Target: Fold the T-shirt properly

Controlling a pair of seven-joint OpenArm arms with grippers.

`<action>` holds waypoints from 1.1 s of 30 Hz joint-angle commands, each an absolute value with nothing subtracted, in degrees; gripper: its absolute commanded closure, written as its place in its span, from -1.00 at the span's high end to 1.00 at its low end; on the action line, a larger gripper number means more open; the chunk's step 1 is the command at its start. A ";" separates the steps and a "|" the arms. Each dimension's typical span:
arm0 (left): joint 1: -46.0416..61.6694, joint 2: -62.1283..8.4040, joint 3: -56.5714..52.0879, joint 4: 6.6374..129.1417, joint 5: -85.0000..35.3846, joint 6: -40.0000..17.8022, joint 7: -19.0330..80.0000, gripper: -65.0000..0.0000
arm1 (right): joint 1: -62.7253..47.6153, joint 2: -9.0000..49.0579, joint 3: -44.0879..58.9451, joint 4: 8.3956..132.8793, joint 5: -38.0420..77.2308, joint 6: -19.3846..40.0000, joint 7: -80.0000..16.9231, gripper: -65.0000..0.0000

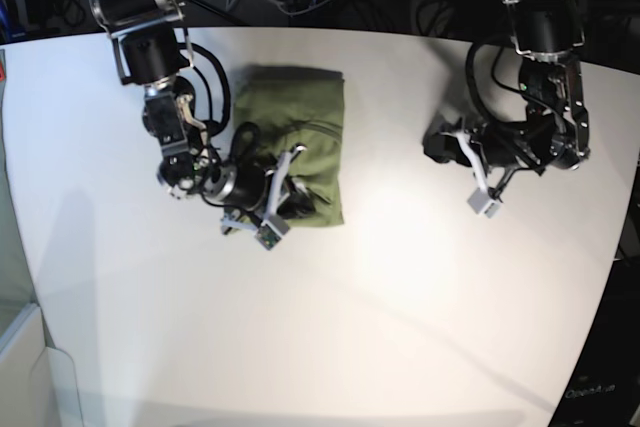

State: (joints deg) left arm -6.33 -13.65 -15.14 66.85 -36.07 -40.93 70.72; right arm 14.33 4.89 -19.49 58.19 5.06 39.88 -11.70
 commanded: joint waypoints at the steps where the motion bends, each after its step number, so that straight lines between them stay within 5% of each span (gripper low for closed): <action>1: -5.23 -13.93 -14.64 66.15 -28.97 -40.00 75.47 -0.87 | 15.16 5.23 -19.38 58.24 4.53 40.00 -12.35 -1.00; 23: -5.23 -16.13 -17.71 66.77 -29.32 -40.00 76.00 -0.87 | 1.63 15.34 -18.33 96.48 4.44 40.00 -19.30 -1.00; 33: -3.91 -25.71 -26.77 69.76 -29.41 -40.00 79.69 -0.87 | -16.04 19.03 -1.10 105.27 4.53 40.00 -17.54 -1.00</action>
State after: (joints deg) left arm -4.29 -24.51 -26.35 69.14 -30.61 -40.21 78.13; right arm -16.27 18.44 -1.21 104.38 3.57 40.23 -18.70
